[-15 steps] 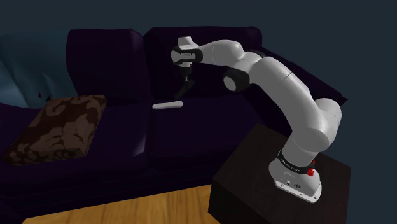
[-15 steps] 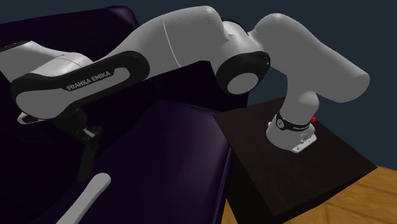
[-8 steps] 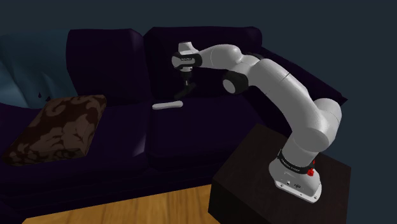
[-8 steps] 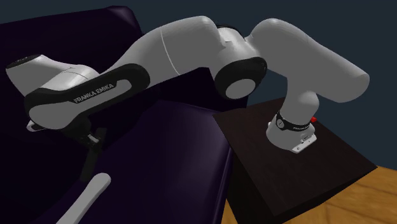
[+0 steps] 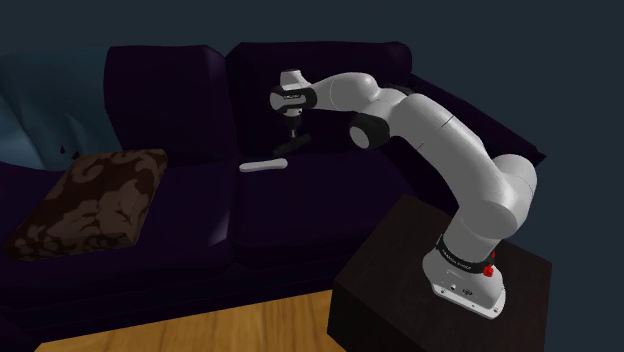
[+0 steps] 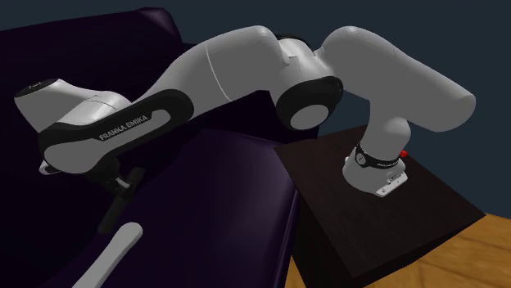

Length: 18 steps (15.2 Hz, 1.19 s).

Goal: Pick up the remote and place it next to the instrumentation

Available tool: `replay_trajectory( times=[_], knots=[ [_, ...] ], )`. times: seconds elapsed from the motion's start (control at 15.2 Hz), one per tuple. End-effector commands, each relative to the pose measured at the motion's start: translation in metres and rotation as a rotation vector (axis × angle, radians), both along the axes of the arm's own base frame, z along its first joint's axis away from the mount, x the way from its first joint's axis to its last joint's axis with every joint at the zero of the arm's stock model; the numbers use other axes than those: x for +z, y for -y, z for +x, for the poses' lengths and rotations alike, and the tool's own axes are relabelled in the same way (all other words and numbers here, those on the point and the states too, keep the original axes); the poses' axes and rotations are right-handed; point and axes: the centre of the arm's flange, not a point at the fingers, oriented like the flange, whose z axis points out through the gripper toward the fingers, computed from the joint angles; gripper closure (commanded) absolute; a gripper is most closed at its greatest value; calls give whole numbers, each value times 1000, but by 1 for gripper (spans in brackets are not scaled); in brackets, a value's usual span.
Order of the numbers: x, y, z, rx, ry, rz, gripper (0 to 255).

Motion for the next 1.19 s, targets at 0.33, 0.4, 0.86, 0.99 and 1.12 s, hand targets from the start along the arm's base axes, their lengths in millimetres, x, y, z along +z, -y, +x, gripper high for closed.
replay_trajectory(
  times=[0.33, 0.4, 0.86, 0.99, 1.12],
  knots=[
    [-18, 0, -1, 3, -6, 3, 0],
    [-18, 0, 0, 3, -6, 3, 0],
    [34, 1, 1, 3, -6, 3, 0],
    [34, 1, 1, 3, -6, 3, 0],
    [34, 1, 1, 3, -6, 3, 0]
  ],
)
